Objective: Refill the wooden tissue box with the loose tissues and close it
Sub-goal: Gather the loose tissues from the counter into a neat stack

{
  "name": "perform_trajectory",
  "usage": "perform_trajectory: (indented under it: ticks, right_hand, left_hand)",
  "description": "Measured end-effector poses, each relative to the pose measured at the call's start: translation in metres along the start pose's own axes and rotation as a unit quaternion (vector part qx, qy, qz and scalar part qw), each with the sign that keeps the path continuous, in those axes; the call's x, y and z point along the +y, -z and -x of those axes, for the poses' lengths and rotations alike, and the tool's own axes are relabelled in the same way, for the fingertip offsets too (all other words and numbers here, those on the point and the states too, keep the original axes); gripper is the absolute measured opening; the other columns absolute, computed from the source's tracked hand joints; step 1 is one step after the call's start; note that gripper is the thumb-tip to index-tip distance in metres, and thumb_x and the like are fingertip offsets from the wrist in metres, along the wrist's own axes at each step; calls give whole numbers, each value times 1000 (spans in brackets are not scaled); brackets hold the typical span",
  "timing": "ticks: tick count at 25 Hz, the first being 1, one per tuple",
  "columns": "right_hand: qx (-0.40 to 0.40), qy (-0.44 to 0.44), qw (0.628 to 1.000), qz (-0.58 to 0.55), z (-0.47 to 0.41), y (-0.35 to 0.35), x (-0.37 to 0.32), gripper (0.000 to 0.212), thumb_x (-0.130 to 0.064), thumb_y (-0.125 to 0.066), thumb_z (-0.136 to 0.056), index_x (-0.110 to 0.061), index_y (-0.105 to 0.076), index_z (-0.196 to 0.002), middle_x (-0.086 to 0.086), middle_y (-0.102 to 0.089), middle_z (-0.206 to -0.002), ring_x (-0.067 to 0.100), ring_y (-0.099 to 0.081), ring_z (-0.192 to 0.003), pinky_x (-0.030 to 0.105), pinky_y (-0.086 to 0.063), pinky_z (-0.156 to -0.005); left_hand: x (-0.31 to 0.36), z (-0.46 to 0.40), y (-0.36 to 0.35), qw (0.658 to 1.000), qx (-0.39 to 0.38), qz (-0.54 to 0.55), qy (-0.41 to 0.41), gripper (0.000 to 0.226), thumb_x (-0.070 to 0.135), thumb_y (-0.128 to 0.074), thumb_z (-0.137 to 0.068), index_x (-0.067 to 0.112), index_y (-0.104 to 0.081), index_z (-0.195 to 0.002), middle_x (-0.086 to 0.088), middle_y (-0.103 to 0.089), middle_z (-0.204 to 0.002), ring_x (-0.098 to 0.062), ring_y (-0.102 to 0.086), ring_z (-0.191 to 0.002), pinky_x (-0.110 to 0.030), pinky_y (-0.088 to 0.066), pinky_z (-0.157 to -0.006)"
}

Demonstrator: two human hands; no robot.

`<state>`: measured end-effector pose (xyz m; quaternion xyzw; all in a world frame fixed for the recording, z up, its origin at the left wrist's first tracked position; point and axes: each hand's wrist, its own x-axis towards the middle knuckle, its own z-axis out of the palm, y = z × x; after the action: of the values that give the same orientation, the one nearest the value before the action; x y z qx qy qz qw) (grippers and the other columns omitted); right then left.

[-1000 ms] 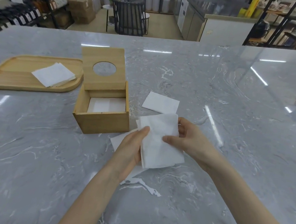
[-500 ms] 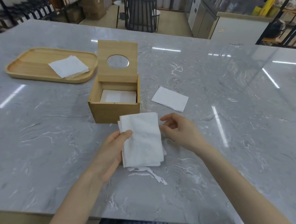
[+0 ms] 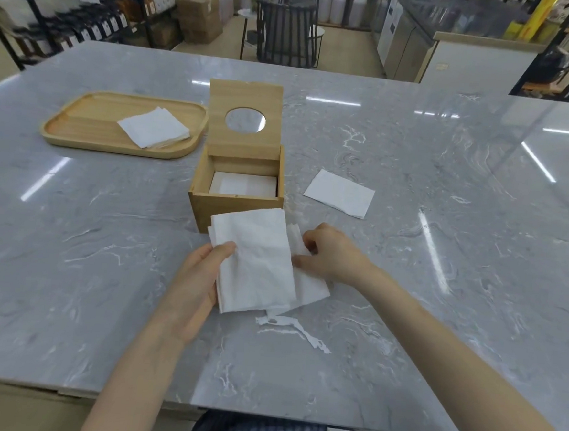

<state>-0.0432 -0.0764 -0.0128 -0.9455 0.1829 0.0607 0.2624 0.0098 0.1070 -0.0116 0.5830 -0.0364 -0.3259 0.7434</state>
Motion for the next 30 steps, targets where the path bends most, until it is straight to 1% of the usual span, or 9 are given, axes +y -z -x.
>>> perform_trajectory:
  ticks: [6, 9, 11, 14, 16, 20, 23, 25, 30]
  right_hand:
    - [130, -27, 987, -93, 20, 23, 11, 37, -22, -60, -81, -21, -35, -53, -6, -36, -53, 7, -34, -50, 13, -31, -45]
    - [207, -15, 972, -108, 40, 58, 15, 16, -21, -60, -81, -19, -51, -69, -9, -45, -55, 8, -41, -53, 10, -33, -49]
    - [209, 12, 959, -193, 56, 79, 15, 7, -20, -61, -82, -21, -58, -75, -8, -57, -61, 11, -52, -59, 19, -41, -58]
    - [143, 104, 876, -448, 79, 99, 8, 11, -17, -64, -80, -19, -67, -91, -7, -75, -77, 9, -69, -74, 23, -56, -68]
    - [101, 120, 837, -523, 82, 95, 5, 17, -17, -67, -76, -18, -68, -93, -8, -76, -79, 6, -69, -73, 18, -57, -66]
    - [78, 4, 866, -494, 73, 50, 3, 18, -10, -61, -82, -4, -64, -99, 2, -72, -81, 12, -65, -71, 20, -54, -64]
    - [95, -46, 894, -436, 70, 27, 7, 15, -8, -58, -86, 1, -62, -97, 8, -66, -85, 13, -60, -69, 15, -48, -60]
    - [116, -56, 904, -407, 71, 23, 11, 11, -10, -58, -85, -2, -62, -92, 5, -65, -81, 8, -57, -64, 10, -43, -53]
    - [122, -75, 901, -409, 71, 20, 15, 7, -11, -58, -85, -6, -62, -88, 7, -65, -84, 14, -57, -71, 19, -43, -60]
  left_hand:
    - [-2, 0, -4, 1000, -16, -8, 15, 16, 20, -47, -91, 18, -63, -93, 11, -75, -80, -5, -70, -75, -20, -56, -58]
    - [-6, -1, -10, 999, -36, -16, 29, 17, 20, -47, -91, 17, -64, -94, 10, -76, -80, -6, -70, -77, -23, -56, -62]
    - [-7, -1, -17, 997, -58, -19, 41, 19, 20, -46, -91, 16, -64, -95, 8, -75, -83, -7, -70, -79, -25, -57, -69]
    - [-7, -2, -30, 994, -94, -3, 54, 21, 19, -44, -92, 14, -64, -97, 3, -75, -89, -10, -70, -84, -29, -57, -74]
    - [-6, -2, -37, 992, -116, 7, 55, 22, 19, -43, -92, 15, -65, -95, 4, -76, -88, -10, -70, -85, -28, -56, -75]
    - [-6, -2, -48, 989, -131, -8, 69, 31, 26, -40, -93, 13, -61, -112, -5, -69, -111, -18, -65, -102, -38, -51, -90]
    - [-7, -3, -53, 987, -146, -7, 74, 35, 31, -39, -93, 15, -59, -117, -6, -67, -117, -21, -62, -107, -43, -48, -94]
    - [-9, -4, -55, 985, -152, 12, 80, 36, 33, -38, -93, 17, -59, -117, -5, -68, -115, -20, -63, -107, -41, -49, -92]
    - [-16, -9, -59, 979, -182, 30, 87, 37, 37, -32, -94, 21, -61, -111, 1, -71, -109, -13, -65, -103, -32, -53, -84]
